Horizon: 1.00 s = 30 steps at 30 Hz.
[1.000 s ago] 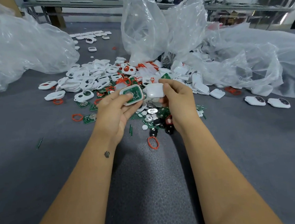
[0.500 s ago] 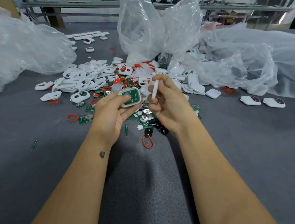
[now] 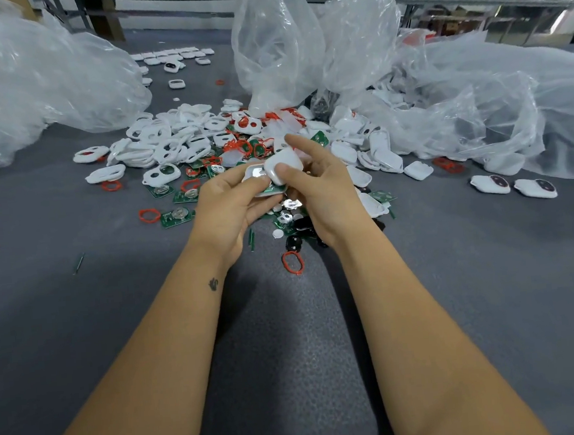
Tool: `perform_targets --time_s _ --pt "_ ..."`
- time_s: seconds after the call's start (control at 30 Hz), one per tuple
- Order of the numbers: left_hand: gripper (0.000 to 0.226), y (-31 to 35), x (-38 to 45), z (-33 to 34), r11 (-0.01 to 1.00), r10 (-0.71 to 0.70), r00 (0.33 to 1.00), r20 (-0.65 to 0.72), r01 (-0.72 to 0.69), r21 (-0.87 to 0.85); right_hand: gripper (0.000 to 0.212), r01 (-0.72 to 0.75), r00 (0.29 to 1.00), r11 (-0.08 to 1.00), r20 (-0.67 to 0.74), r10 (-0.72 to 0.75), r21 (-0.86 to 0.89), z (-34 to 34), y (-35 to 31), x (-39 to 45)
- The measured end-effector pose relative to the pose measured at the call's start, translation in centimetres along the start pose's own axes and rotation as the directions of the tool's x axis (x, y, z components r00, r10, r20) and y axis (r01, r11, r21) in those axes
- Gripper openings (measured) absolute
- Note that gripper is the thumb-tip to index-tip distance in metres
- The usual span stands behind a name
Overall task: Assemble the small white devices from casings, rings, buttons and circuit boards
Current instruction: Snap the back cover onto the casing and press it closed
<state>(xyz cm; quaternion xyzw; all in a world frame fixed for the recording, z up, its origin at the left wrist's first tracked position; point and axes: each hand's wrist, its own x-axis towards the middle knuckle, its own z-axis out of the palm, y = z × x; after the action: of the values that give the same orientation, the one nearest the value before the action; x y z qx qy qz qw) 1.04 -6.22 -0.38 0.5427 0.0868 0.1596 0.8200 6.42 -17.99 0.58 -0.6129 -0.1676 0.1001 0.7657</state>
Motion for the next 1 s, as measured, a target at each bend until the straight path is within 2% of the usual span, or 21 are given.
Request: perform_targets --time_s 0.17,0.37,0.63,0.7,0.77,0.83,0.9,1.0 --pt "0.019 0.0 -0.1 -0.2 1.0 0.025 1.0 0.006 -0.025 -0.005 0.031 0.025 0.998 1.0 -0.059 -0.025 -0.004 0.2 0.3 -0.1" --pt "0.014 0.0 0.0 -0.3 0.999 0.033 0.999 -0.04 -0.034 -0.032 0.04 0.002 1.0 0.993 -0.028 -0.005 -0.115 0.1 0.2 0.0" --pt "0.015 0.0 0.2 -0.7 0.998 0.039 0.998 -0.057 -0.042 -0.056 0.012 0.182 0.982 0.888 0.031 -0.187 -0.423 0.0 0.1 -0.1" --pt "0.014 -0.1 0.2 -0.8 0.998 0.029 0.997 -0.067 -0.033 -0.061 0.021 0.176 0.98 0.88 -0.011 -0.201 -0.442 0.3 0.3 -0.1" --pt "0.013 -0.1 0.2 -0.8 0.998 0.024 0.998 -0.065 -0.027 -0.05 0.02 0.199 0.973 0.885 -0.023 -0.23 -0.42 0.5 0.4 -0.2" --pt "0.014 -0.2 0.2 -0.7 1.0 0.018 0.999 -0.047 -0.019 -0.017 0.021 0.239 0.964 0.85 0.011 -0.266 -0.47 0.6 0.6 -0.3" --pt "0.014 -0.3 0.1 -0.6 1.0 0.017 0.999 -0.032 -0.016 0.021 0.025 0.297 0.951 0.773 0.106 -0.289 -0.56 0.7 0.8 -0.2" --pt "0.019 -0.4 0.2 -0.5 0.998 0.031 0.999 0.009 -0.031 0.052 0.042 0.3 0.953 0.691 0.233 -0.192 -0.658 0.8 1.2 -0.2"
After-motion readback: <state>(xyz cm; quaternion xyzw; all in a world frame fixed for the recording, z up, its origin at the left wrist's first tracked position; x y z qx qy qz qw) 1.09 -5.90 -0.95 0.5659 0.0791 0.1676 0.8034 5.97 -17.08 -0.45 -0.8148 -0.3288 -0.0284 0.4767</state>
